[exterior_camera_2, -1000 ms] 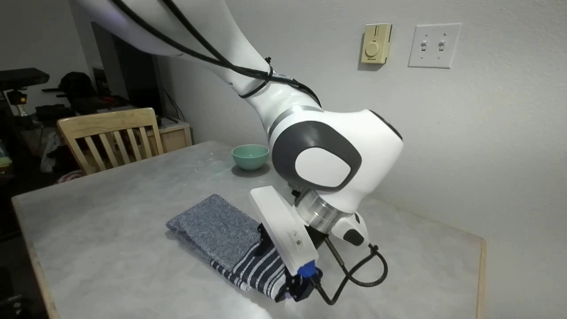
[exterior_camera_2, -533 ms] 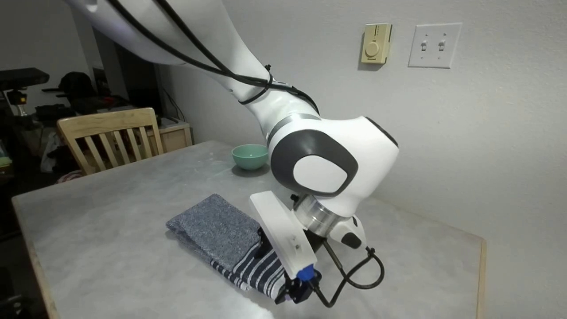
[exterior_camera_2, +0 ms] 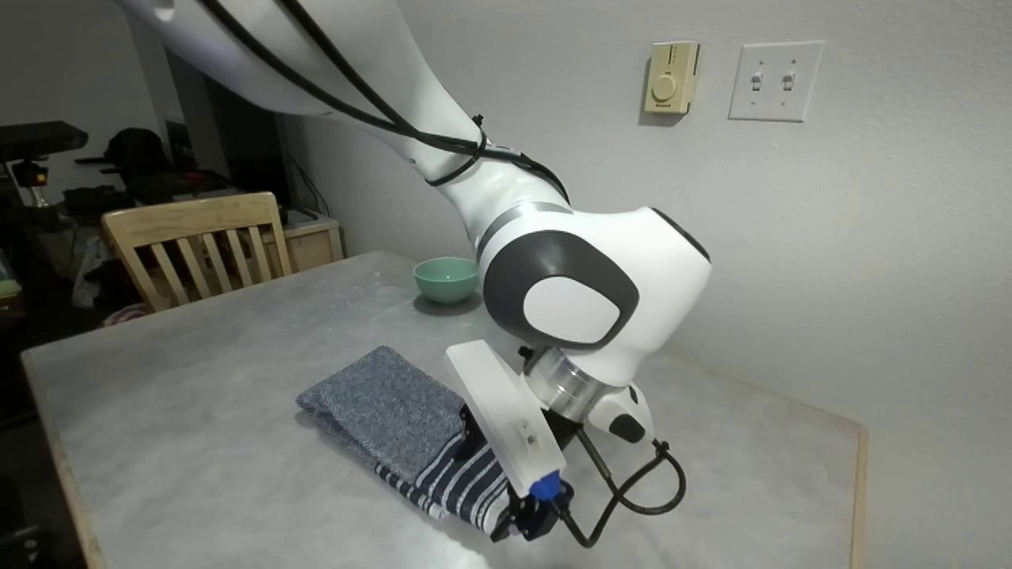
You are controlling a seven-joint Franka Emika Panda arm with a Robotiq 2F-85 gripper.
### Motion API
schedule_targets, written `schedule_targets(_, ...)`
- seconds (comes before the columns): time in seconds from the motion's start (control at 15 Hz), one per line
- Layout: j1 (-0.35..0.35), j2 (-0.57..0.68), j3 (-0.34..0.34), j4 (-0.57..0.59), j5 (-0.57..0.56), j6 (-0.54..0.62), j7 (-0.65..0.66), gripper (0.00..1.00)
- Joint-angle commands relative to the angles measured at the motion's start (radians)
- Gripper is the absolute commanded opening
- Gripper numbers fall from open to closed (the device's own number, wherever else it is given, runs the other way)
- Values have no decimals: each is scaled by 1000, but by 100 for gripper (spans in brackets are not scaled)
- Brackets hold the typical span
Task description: Unfold the towel from right to left
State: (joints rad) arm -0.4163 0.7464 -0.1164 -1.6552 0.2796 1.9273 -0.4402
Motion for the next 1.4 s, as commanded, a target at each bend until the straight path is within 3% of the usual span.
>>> schedule_targets(0.0, -8, 16, 13, 15, -12, 21, 10, 100)
schedule_targets(0.8, -31, 87, 35, 71, 11, 74, 3, 100)
schedule_targets(1.0, -36, 90, 37, 81, 15, 64, 6, 78)
schedule_targets(1.07, -39, 91, 39, 83, 18, 57, 3, 78)
schedule_targets(1.2, -49, 93, 43, 91, 23, 48, -1, 54)
schedule_targets(1.33, -56, 96, 47, 96, 26, 42, -4, 49)
